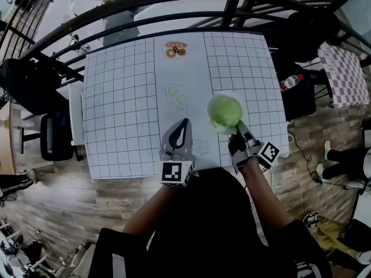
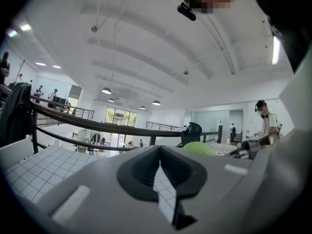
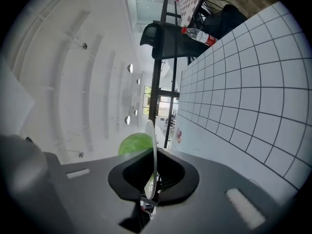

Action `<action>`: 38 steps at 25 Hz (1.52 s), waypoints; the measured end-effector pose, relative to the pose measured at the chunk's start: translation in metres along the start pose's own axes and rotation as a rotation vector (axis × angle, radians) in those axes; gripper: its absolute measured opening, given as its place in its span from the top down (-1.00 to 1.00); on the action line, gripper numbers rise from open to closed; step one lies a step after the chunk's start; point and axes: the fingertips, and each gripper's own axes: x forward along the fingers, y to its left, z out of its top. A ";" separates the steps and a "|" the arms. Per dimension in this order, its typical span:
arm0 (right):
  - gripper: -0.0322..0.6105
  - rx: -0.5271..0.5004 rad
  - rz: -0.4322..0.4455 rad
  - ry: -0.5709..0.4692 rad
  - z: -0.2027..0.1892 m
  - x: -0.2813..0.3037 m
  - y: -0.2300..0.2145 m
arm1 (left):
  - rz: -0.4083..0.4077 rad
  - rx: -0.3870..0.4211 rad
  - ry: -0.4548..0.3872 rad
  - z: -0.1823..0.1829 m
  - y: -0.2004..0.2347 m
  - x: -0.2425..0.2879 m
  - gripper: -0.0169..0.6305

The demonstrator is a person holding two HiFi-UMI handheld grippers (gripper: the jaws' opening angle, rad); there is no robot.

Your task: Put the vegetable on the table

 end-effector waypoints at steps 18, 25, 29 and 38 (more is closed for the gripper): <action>0.87 -0.027 -0.024 0.030 0.109 0.081 -0.067 | 0.086 0.017 0.052 -0.011 -0.002 0.094 0.92; 0.87 -0.045 -0.018 0.059 0.127 0.113 -0.090 | 0.112 0.012 0.087 -0.020 0.003 0.108 0.92; 0.87 -0.048 -0.025 0.074 0.130 0.127 -0.103 | 0.138 0.007 0.099 -0.024 0.010 0.111 0.92; 0.87 -0.052 -0.065 0.038 0.143 0.146 -0.140 | 0.161 0.041 0.113 -0.026 0.021 0.123 0.92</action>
